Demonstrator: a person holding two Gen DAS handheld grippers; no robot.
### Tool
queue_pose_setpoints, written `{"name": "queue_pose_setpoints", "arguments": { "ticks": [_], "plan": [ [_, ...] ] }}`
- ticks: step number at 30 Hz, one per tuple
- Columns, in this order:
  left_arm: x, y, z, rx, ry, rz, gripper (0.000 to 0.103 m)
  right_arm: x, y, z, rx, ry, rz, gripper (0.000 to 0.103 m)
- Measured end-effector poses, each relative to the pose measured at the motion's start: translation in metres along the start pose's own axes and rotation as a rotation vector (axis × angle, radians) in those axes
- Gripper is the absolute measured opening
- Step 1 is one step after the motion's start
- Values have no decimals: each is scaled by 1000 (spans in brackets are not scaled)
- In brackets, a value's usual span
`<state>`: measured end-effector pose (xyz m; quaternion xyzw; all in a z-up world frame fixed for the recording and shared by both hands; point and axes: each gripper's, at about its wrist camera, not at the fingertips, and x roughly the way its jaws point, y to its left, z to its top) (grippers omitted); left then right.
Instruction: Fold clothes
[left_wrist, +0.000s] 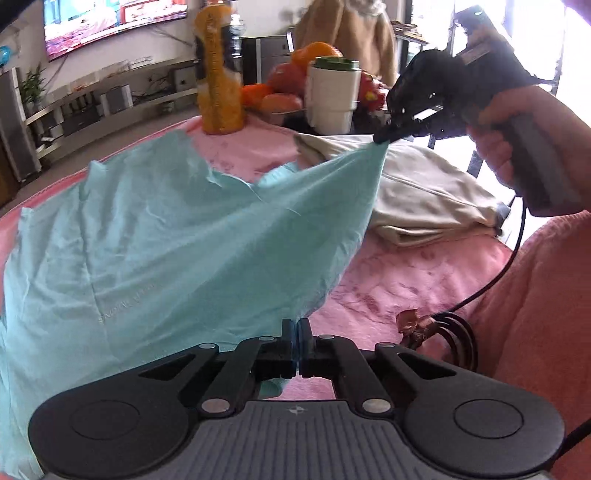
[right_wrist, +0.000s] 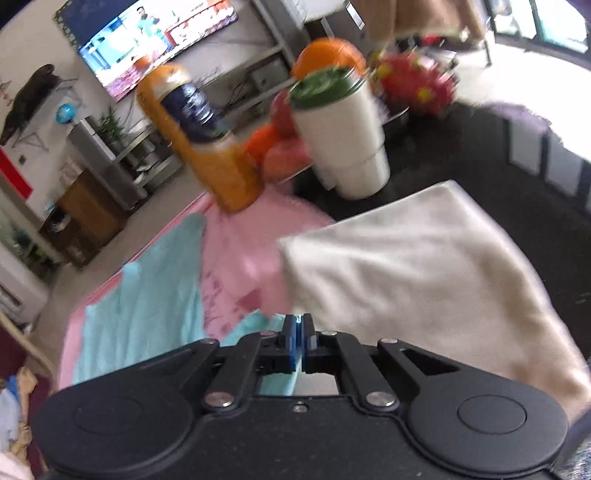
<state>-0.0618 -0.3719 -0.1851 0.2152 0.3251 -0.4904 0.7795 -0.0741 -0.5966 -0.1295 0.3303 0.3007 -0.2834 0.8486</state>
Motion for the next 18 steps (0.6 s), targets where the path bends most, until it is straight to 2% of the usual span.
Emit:
{"name": "queue_pose_setpoints", "arguments": {
  "ticks": [4, 7, 8, 9, 10, 11, 13, 15, 16, 18],
  "plan": [
    [3, -8, -2, 28, 20, 2, 2, 13, -2, -4, -62, 57, -125, 2],
    [6, -14, -4, 49, 35, 3, 3, 27, 0, -9, -102, 123, -175, 4],
    [6, -16, -5, 56, 40, 4, 7, 29, 1, -10, -112, 133, -182, 5],
    [7, -18, -5, 63, 46, 4, 8, 28, 1, -10, -115, 129, -184, 12],
    [8, -20, -6, 70, 51, 5, 15, 24, 1, -9, -108, 118, -188, 24],
    [9, -22, -7, 77, 56, 5, 27, 18, 0, -9, -94, 99, -186, 27],
    [-11, -12, -7, 24, 38, -36, 31, -1, -1, -10, -50, 31, -149, 28],
    [-32, 7, -8, -55, 16, -42, 31, -22, 3, -14, 5, -35, -60, 28],
    [-42, 18, -9, -93, 3, -35, 32, -28, 5, -17, 26, -48, 5, 28],
    [-57, 48, -13, -187, -12, 24, 32, -30, 15, -29, 48, -1, 144, 28]
  ]
}}
